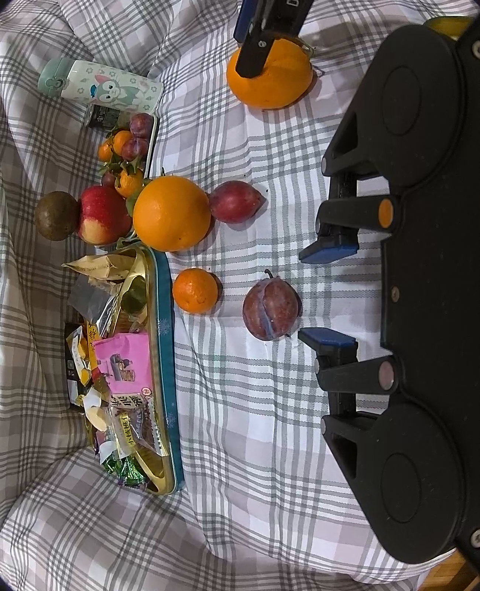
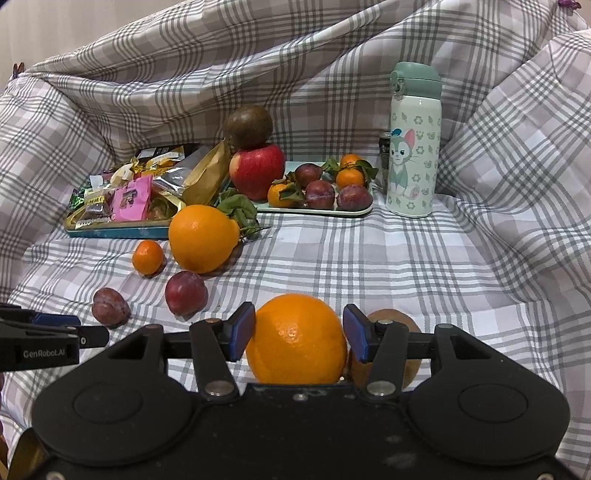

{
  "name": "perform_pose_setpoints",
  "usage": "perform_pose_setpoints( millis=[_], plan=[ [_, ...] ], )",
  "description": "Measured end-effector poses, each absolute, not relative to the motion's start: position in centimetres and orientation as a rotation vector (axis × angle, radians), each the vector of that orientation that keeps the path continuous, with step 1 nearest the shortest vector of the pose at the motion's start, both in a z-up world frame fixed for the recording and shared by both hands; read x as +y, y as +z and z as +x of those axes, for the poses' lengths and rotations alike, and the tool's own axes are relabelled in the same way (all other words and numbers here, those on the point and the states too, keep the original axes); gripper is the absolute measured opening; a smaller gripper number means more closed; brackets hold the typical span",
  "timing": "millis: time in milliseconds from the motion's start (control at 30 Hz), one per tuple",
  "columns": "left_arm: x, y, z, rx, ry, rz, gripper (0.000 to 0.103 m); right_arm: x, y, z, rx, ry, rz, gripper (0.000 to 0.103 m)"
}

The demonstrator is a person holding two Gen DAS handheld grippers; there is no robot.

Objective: Organize fruits
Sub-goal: 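Grasp a large orange with the right tool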

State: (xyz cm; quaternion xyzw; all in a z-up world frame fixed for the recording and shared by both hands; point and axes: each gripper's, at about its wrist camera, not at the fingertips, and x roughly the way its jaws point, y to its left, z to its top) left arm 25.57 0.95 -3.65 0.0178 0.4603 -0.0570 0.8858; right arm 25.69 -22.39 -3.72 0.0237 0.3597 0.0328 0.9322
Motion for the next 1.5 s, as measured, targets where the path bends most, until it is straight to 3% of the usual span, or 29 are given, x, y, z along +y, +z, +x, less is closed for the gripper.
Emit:
perform_pose_setpoints(
  millis=[367, 1167, 1500],
  plan=[
    [1.3, -4.0, 25.6, 0.947, -0.127, 0.014, 0.046, -21.4, -5.0, 26.0, 0.736, 0.064, 0.013, 0.067],
    [2.3, -4.6, 28.0, 0.927, -0.103, -0.046, 0.047, -20.5, -6.9, 26.4, 0.735, 0.059, -0.100, 0.072],
    [2.1, -5.2, 29.2, 0.931, -0.110, -0.061, 0.052, -20.2, -7.0, 26.4, 0.734, 0.058, -0.118, 0.072]
  ],
)
